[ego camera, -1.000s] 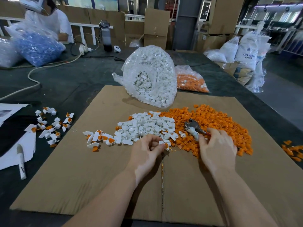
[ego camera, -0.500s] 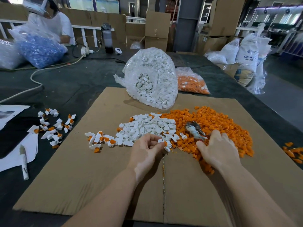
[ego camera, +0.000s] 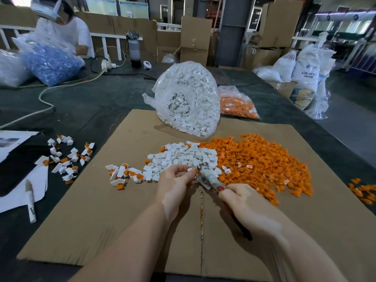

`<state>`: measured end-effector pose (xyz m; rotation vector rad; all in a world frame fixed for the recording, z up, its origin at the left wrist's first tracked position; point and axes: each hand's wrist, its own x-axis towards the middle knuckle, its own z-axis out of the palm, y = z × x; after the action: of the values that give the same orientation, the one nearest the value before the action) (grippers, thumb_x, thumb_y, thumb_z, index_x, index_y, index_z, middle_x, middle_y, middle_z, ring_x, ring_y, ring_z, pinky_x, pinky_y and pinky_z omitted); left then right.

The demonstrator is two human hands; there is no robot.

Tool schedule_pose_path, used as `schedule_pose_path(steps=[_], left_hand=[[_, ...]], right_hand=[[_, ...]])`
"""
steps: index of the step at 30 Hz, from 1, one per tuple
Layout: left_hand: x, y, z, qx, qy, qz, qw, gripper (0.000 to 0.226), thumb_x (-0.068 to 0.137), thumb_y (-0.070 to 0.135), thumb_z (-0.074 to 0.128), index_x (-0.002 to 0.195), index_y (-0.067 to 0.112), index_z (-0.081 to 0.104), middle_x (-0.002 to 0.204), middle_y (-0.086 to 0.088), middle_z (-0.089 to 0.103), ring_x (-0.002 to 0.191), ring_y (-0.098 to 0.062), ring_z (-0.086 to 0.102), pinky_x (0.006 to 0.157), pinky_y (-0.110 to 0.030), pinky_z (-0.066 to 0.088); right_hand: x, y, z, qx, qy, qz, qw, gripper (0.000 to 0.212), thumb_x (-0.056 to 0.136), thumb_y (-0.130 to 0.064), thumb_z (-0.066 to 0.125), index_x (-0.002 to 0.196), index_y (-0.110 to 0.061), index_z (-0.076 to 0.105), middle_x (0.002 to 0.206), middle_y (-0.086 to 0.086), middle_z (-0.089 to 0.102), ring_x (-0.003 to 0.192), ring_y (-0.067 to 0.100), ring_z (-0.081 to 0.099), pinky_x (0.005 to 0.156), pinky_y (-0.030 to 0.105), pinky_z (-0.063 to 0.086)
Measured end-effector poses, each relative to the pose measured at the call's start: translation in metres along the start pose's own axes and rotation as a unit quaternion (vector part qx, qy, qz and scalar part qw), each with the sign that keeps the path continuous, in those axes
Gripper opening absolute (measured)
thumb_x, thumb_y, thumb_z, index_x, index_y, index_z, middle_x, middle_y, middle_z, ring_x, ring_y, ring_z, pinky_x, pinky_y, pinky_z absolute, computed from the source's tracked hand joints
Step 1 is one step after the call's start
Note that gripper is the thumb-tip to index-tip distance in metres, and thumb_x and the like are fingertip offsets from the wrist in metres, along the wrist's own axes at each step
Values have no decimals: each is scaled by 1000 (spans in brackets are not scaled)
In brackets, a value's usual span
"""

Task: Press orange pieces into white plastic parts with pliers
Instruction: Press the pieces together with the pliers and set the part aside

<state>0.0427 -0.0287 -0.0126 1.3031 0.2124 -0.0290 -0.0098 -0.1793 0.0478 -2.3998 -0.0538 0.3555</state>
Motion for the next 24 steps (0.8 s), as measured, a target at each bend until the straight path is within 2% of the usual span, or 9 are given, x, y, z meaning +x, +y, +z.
schedule_pose_path(steps=[4,8,11,16,24], left_hand=[[2,0,2,8,14,-3,1000,8,87,0,59,83,7,61,60,-2,62,43,-2,53,44,-15,46],[2,-1,3,8,26,-6,1000,5,87,0,60,92,0,60,64,-9,57,50,-11,50,50,-24,47],[1,0,2,14,20,1,1000,4,87,0,60,87,4,59,61,-5,58,47,-7,51,47,-20,48],[0,1,3,9,9,-2,1000,8,88,-1,57,84,5,58,55,-2,56,44,-5,50,45,-19,47],[3,-2,2,3,17,-6,1000,8,89,-1,56,85,6,57,57,-4,57,47,-8,50,50,-24,47]], right_hand=[[1,0,1,28,-20,13,999,31,97,-32,38,69,-20,48,62,-6,43,54,8,40,53,23,26],[2,-1,2,46,-33,23,998,29,96,-32,38,71,-21,49,64,-3,47,58,12,44,58,29,31],[0,-2,4,64,-46,17,997,27,96,-35,38,78,-20,49,72,0,53,62,16,48,62,31,35],[2,-4,9,-1,-28,2,1000,27,94,-42,42,76,-22,41,74,-4,45,63,12,41,58,27,31],[8,-1,20,-41,23,-6,999,27,96,-39,43,75,-25,34,77,-6,43,63,8,39,53,24,28]])
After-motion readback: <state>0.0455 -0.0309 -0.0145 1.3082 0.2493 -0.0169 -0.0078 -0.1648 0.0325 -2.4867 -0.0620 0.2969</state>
